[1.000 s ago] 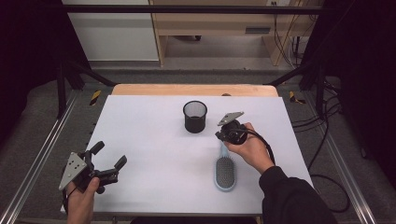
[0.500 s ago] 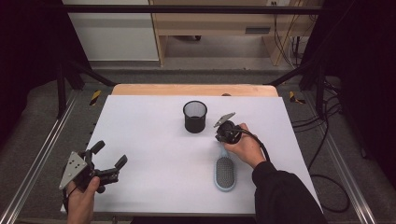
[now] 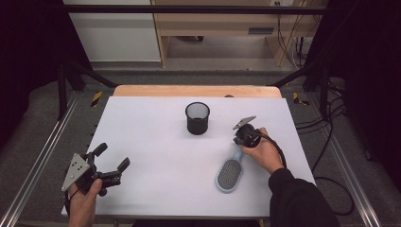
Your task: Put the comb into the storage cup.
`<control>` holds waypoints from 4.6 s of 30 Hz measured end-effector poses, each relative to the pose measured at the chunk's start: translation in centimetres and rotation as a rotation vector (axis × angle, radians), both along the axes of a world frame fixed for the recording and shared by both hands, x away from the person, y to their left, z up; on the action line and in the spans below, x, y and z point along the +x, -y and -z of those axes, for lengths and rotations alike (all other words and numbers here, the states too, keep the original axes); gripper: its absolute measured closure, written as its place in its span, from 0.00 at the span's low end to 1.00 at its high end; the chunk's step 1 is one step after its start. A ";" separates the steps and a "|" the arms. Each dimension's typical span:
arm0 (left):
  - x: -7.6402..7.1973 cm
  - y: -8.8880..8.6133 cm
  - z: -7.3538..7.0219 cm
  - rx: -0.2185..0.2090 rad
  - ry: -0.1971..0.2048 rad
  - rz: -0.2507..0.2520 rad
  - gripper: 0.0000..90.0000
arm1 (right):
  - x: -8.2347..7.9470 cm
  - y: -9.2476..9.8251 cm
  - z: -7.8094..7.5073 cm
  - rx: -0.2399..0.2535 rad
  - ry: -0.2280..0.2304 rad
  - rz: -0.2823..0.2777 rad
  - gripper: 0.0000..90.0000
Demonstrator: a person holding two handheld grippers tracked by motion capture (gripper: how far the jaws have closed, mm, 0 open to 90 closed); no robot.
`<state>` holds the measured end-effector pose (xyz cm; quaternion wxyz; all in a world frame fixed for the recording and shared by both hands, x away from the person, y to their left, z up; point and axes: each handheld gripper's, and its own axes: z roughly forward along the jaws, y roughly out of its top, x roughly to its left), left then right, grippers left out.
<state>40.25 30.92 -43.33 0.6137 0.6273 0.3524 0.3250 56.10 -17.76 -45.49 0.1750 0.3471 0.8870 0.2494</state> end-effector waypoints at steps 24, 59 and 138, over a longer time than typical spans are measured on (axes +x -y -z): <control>0.0 0.2 0.2 0.022 -0.015 0.003 0.01 | -6.3 6.0 0.4 -0.015 -0.062 0.063 1.00; 0.0 0.6 0.4 0.041 -0.030 -0.004 0.01 | -15.7 5.4 0.0 0.030 -0.121 -0.019 1.00; -0.1 0.8 0.5 0.051 -0.037 0.003 0.02 | -17.0 2.1 0.8 0.063 -0.184 0.025 0.16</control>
